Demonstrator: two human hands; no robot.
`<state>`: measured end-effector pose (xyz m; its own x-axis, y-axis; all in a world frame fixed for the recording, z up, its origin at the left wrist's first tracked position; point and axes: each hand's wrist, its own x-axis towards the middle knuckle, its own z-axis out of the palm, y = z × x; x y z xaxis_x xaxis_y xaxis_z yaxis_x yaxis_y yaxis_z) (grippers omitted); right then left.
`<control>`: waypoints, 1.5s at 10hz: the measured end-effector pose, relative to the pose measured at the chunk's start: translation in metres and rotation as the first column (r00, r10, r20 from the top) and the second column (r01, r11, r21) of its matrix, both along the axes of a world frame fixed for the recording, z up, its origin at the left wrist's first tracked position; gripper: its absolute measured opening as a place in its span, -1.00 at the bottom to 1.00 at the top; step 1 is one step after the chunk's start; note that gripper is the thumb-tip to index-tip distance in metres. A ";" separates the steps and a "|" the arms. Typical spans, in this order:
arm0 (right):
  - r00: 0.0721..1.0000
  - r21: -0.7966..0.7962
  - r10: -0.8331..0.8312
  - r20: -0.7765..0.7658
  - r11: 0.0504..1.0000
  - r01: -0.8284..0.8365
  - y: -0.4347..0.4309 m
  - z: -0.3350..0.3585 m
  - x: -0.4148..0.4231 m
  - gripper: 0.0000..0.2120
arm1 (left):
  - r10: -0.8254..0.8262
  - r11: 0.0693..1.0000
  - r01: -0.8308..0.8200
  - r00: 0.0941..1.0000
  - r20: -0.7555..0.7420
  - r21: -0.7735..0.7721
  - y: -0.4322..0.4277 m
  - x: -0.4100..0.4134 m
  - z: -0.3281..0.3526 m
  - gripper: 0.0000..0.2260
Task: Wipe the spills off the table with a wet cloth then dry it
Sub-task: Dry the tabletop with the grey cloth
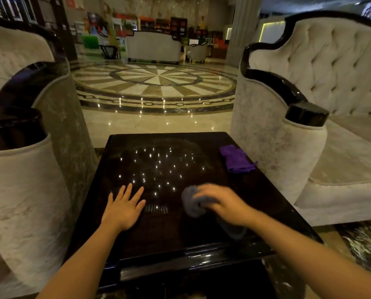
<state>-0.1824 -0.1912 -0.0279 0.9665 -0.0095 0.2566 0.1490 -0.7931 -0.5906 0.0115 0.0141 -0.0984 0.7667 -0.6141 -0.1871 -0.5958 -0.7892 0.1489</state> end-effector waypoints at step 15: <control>0.998 -0.089 -0.070 0.006 0.994 0.071 0.039 -0.053 -0.064 -0.63 | -0.017 1.000 0.017 1.000 0.013 0.024 0.001 -0.002 0.002 -0.53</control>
